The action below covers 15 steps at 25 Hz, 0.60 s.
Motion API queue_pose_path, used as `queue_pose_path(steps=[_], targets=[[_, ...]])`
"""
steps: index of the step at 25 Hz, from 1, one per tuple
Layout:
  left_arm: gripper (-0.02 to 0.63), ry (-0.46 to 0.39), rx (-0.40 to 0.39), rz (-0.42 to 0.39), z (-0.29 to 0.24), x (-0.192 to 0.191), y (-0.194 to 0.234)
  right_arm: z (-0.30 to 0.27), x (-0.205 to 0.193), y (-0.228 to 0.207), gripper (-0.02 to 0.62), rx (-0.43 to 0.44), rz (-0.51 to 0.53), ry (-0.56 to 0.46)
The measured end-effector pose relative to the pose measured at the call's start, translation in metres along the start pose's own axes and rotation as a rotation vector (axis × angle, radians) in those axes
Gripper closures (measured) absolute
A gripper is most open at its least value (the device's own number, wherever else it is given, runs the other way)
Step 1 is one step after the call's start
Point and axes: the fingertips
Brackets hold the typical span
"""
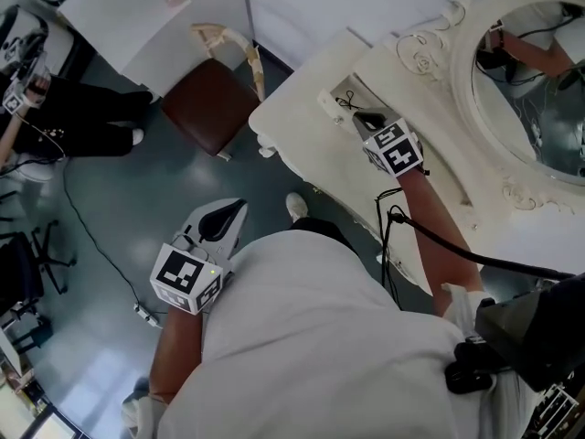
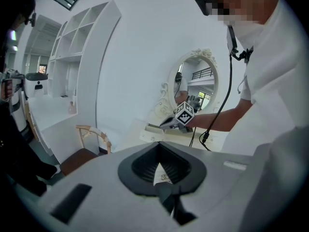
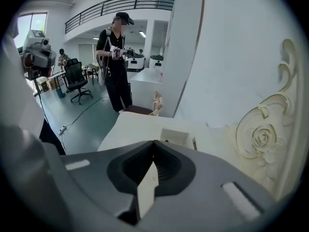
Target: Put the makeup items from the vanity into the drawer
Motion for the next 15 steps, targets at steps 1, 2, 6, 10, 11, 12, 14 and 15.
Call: queue_pose_path(steps=[1, 2, 6, 10, 11, 12, 14, 15], targets=[[0.604, 0.001, -0.011, -0.006, 0.004, -0.003, -0.002, 0.008, 0.0, 0.011, 0.594, 0.0, -0.008, -0.008], [0.604, 0.002, -0.023, -0.014, 0.008, -0.005, -0.005, 0.015, 0.001, 0.021, 0.594, -0.001, -0.017, -0.016], [0.604, 0.0, -0.071, -0.044, 0.024, -0.014, -0.015, 0.043, 0.001, 0.066, 0.594, -0.006, -0.069, -0.05], [0.604, 0.0, -0.11, -0.071, 0.043, -0.027, -0.027, 0.067, -0.004, 0.112, 0.594, -0.008, -0.106, -0.069], [0.604, 0.001, -0.119, -0.075, 0.048, -0.031, -0.03, 0.073, -0.005, 0.124, 0.594, -0.008, -0.114, -0.073], [0.604, 0.001, -0.127, -0.078, 0.052, -0.036, -0.033, 0.078, -0.007, 0.135, 0.594, -0.009, -0.12, -0.076], [0.604, 0.003, -0.141, -0.082, 0.062, -0.045, -0.041, 0.09, -0.01, 0.159, 0.594, -0.006, -0.131, -0.083], [0.604, 0.005, -0.147, -0.084, 0.067, -0.05, -0.045, 0.096, -0.011, 0.171, 0.594, -0.004, -0.136, -0.088]])
Point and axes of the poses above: the fingertips, and each gripper's own axes: z backward along the fingers, y to its left, x out of its top, and after that the axes turned 6 degrees about z, right-handed
